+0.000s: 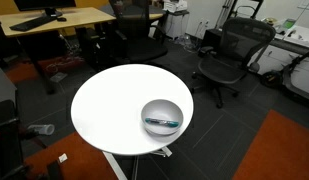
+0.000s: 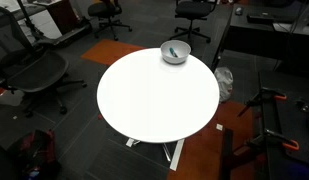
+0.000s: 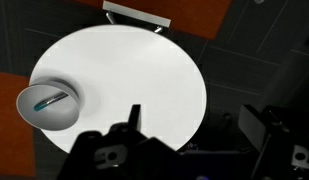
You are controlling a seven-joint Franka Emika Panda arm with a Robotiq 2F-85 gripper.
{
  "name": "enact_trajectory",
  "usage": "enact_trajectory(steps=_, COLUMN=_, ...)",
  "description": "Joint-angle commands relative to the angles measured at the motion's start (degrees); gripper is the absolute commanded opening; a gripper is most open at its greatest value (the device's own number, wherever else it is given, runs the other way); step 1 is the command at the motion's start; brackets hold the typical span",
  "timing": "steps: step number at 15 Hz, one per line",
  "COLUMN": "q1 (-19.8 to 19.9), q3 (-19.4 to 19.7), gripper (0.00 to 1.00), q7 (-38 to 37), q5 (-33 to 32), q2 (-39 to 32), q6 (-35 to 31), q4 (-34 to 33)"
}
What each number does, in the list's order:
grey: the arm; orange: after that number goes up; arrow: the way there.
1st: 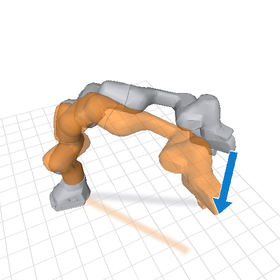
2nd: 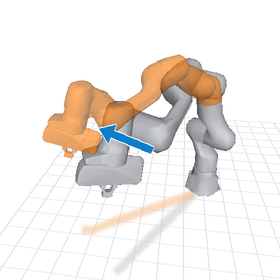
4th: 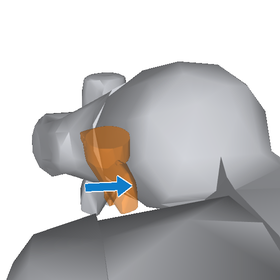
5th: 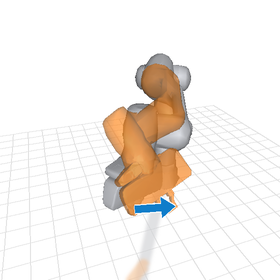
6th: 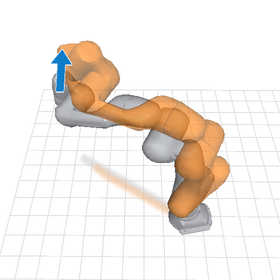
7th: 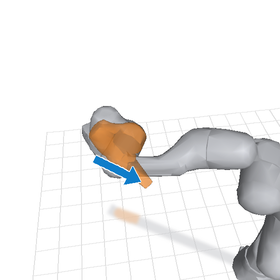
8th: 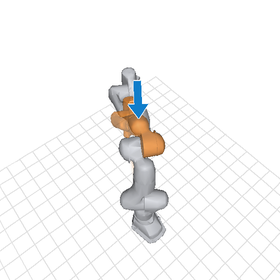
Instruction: Put the marker on the table
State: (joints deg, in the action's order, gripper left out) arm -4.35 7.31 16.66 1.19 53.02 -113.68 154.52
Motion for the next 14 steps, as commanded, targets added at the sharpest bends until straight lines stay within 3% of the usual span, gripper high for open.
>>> enact_trajectory(steps=1, q1=0.1, q3=-0.1, gripper=1.00, q7=0.1, q5=0.1, q2=-0.1, q6=0.2, q4=-0.2)
enact_trajectory(steps=7, q1=0.1, q3=-0.1, gripper=1.00, q7=0.1, q5=0.1, q2=-0.1, q6=0.2, q4=-0.2)
enact_trajectory(steps=14, q1=1.7, q3=2.4, gripper=1.00, q7=0.2, q5=-0.5, q2=-8.2, q6=-2.2, q4=-7.1)
